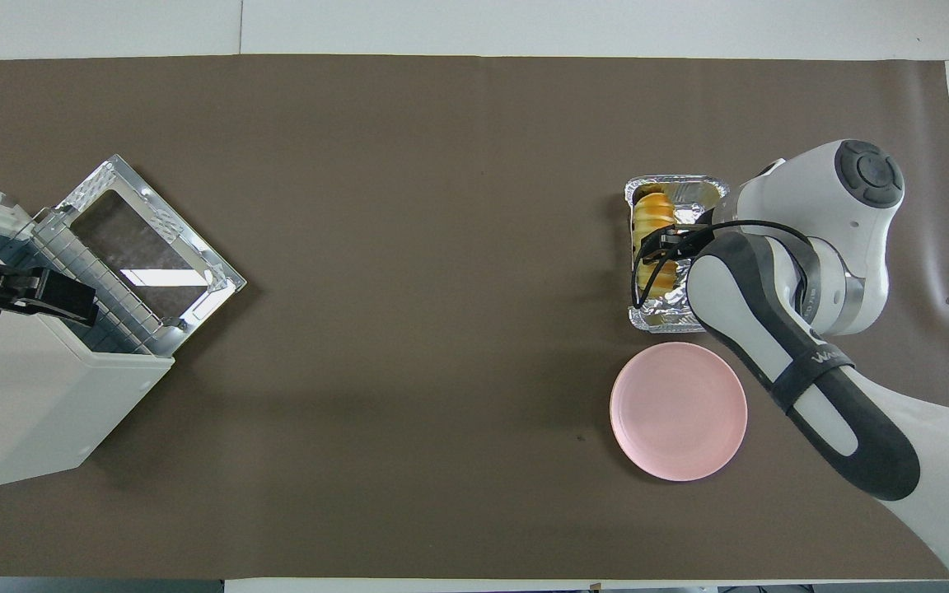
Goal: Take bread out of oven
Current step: 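Lift the bread rolls and place them on the pink plate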
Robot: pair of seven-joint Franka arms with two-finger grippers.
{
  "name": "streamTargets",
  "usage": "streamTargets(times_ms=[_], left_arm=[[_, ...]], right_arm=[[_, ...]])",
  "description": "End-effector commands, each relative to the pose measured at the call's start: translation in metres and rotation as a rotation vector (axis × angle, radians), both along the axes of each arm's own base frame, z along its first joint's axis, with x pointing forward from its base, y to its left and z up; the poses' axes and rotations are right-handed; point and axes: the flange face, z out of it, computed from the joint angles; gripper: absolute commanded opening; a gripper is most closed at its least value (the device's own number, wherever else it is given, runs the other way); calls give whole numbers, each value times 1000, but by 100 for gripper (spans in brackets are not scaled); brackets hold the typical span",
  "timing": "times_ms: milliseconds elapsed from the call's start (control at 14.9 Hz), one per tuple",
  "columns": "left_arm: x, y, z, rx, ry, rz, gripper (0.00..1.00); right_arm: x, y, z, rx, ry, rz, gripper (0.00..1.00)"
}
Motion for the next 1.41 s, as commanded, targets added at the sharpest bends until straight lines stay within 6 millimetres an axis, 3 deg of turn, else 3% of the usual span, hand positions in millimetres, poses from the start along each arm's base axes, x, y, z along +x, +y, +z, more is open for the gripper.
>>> streamTargets(times_ms=[0, 134, 201, 336, 403, 604, 671, 1007, 1141, 1343], left_arm=[[-3, 1, 5, -11, -20, 14, 100], [-3, 1, 5, -10, -20, 14, 100], [-3, 1, 5, -10, -20, 14, 100], [-3, 1, 5, -11, -20, 14, 100], [-3, 1, 5, -11, -20, 14, 100], [-3, 1, 5, -10, -20, 14, 100], [-4, 1, 6, -10, -21, 14, 100], [-3, 1, 5, -11, -20, 14, 100], [-3, 1, 5, -11, -20, 14, 100], [-3, 1, 5, -10, -20, 14, 100]], right_arm=[[-7, -2, -4, -12, -10, -5, 68], [-8, 3, -5, -13, -9, 4, 61], [-8, 3, -5, -13, -10, 2, 50], [-8, 3, -4, -13, -9, 7, 12], [-8, 4, -4, -12, -9, 13, 0], [-6, 5, 2, -11, -11, 9, 0], [-5, 5, 13, -10, -16, 9, 0], [-7, -1, 95, -5, 27, 25, 0], [-21, -2, 122, -9, 43, 16, 0], [-58, 1, 129, -30, 151, -3, 0]])
